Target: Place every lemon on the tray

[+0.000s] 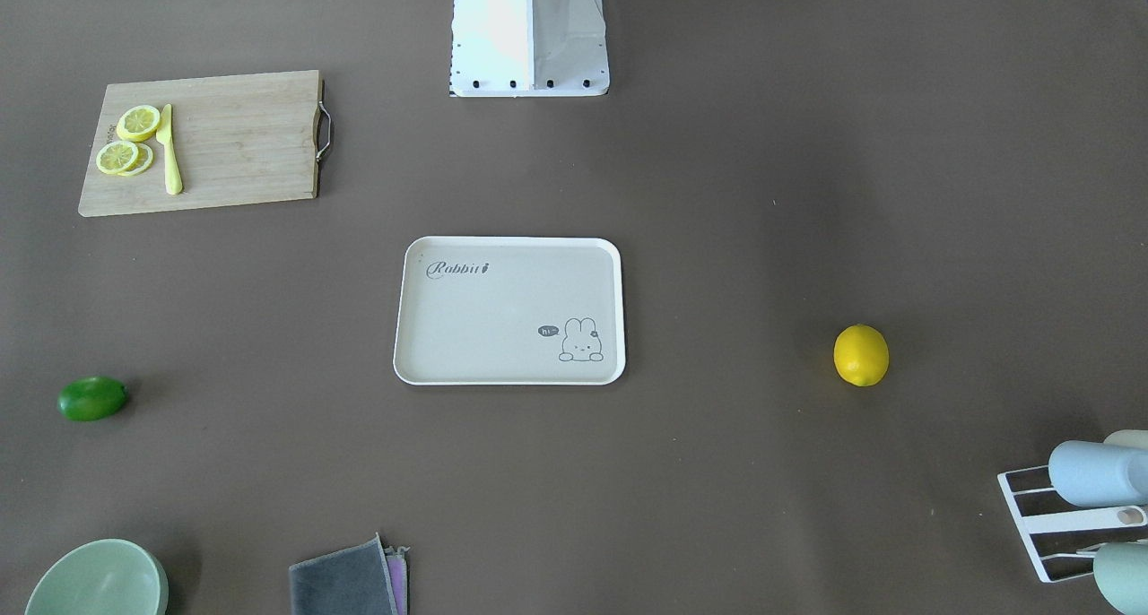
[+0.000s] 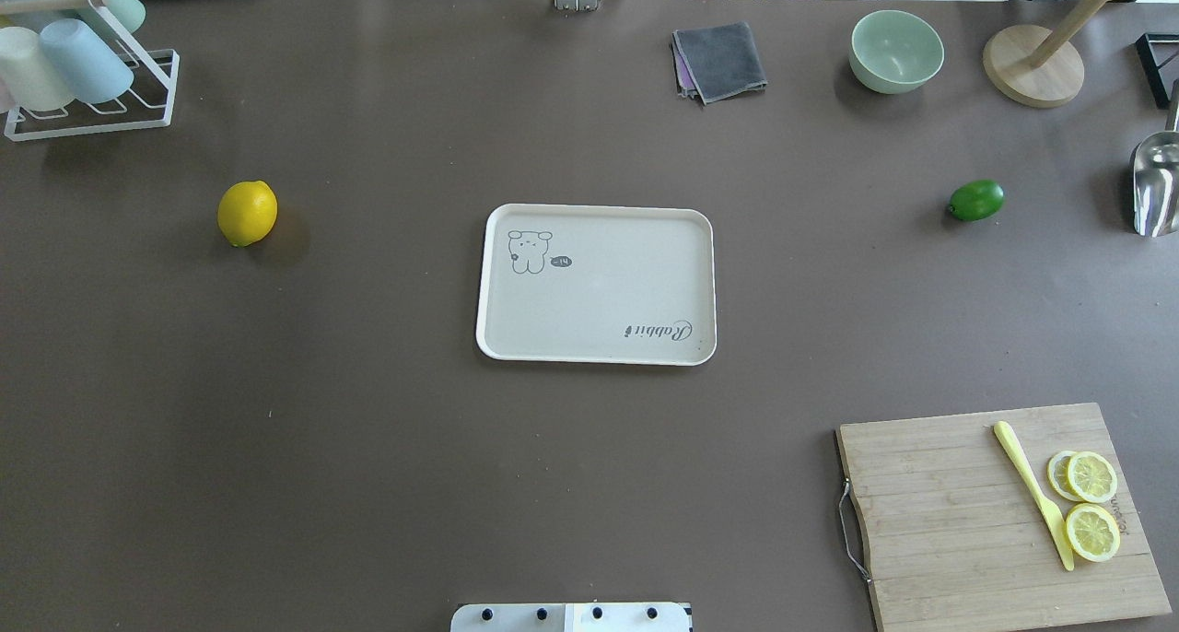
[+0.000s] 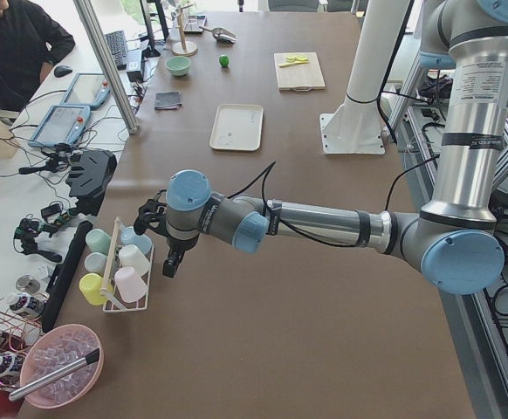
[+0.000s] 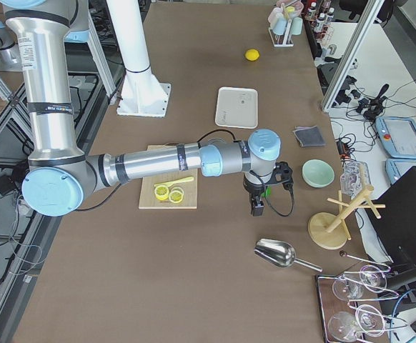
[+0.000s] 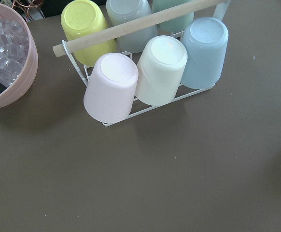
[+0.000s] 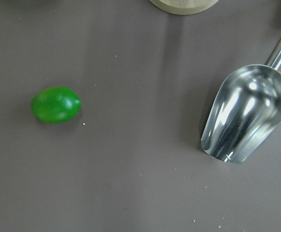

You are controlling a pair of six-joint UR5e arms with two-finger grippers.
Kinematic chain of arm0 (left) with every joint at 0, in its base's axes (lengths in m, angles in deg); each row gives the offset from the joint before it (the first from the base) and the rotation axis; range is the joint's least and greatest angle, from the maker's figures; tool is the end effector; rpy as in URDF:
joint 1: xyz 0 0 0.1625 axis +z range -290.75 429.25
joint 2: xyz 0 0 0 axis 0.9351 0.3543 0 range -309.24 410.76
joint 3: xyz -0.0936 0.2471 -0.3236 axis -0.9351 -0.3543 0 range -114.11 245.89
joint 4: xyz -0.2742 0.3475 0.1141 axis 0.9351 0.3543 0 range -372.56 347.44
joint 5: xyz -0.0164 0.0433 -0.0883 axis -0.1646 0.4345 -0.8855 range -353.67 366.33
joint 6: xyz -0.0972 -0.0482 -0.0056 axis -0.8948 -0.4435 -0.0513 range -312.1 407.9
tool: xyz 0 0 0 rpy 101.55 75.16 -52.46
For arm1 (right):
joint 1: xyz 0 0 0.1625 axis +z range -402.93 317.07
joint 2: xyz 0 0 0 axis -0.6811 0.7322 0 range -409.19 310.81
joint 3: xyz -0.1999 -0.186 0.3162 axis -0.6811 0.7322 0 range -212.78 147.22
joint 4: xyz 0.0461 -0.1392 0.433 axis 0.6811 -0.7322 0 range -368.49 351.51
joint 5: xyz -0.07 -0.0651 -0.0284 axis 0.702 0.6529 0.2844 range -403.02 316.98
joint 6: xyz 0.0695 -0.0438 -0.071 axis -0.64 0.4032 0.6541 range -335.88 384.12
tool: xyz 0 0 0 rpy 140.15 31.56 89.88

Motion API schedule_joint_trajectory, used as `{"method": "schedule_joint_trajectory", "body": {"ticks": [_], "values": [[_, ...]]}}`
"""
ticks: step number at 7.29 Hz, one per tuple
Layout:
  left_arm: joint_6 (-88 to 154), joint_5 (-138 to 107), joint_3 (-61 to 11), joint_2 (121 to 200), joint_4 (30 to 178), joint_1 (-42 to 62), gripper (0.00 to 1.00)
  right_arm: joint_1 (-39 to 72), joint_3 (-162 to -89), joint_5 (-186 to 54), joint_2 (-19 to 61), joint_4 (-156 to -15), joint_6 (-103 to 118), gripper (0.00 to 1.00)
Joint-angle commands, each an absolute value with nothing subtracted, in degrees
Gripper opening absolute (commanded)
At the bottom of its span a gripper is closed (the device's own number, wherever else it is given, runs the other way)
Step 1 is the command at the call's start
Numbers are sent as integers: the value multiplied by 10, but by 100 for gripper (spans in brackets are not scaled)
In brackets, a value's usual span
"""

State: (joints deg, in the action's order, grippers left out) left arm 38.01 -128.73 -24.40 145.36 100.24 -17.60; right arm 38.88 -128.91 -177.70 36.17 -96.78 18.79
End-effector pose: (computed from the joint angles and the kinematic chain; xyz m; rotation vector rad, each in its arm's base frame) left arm -0.0236 -0.5953 0.5633 0.3668 0.8168 0.0803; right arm -0.0259 -0.5797 0.5510 0.1139 -0.7959 -0.1321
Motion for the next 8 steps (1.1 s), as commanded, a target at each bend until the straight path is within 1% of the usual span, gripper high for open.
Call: {"method": "schedule_joint_trajectory", "body": {"ticks": [1,3,6,7,8], "values": [[273,-1286,-222,1454,1090,-144,98,358,-1231,-1778,349,-845,113,100],[192,-1284,-221,1454,1143,-110,98,321,-1176,-1774,323,-759,5,100],[178,-1284,-223,1456,1148,-108,98,249,-1166,-1708,281,-748,-128,100],[173,-1284,-224,1456,1148,-108,98,232,-1146,-1695,267,-725,-177,100],[173,-1284,-224,1457,1148,-107,98,215,-1110,-1676,255,-675,-221,100]]}}
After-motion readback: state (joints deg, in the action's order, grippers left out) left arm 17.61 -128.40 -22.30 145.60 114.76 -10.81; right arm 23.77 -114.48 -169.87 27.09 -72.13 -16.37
